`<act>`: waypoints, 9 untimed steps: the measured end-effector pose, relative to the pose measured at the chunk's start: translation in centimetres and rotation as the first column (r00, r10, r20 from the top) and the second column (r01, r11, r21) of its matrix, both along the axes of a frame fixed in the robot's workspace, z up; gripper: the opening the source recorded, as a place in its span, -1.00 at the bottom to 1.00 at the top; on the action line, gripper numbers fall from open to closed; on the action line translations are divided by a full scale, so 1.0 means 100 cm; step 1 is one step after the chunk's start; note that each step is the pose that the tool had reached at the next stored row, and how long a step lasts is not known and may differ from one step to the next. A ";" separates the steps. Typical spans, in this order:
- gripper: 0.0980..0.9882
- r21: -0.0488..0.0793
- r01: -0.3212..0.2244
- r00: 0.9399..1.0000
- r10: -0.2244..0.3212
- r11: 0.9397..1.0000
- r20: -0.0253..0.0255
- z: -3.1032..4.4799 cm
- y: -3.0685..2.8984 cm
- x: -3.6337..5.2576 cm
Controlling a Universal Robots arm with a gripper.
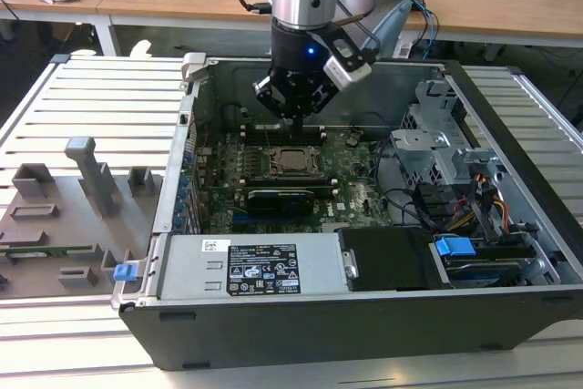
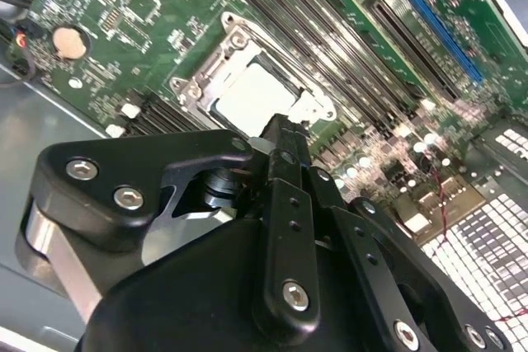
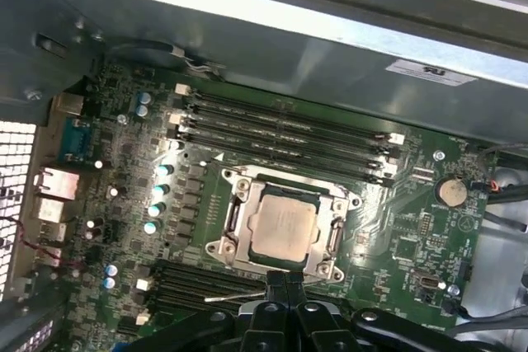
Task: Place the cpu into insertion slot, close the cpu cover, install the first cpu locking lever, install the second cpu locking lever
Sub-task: 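Install the first cpu locking lever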
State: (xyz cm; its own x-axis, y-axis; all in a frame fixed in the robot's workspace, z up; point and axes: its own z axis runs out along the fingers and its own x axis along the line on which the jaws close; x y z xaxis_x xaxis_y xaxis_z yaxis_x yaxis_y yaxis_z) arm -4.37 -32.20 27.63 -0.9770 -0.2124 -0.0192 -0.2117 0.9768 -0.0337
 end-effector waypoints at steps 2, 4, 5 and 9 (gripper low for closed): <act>-0.98 0.000 0.000 1.000 0.000 1.000 0.000 0.0000 0.0000 -0.0044; -0.98 0.000 0.000 1.000 0.000 1.000 0.000 0.0000 0.0000 -0.0089; -0.98 0.000 0.000 1.000 0.000 1.000 0.000 0.0000 0.0000 -0.0120; -0.98 0.000 0.000 1.000 0.000 1.000 0.000 0.0000 0.0000 -0.0203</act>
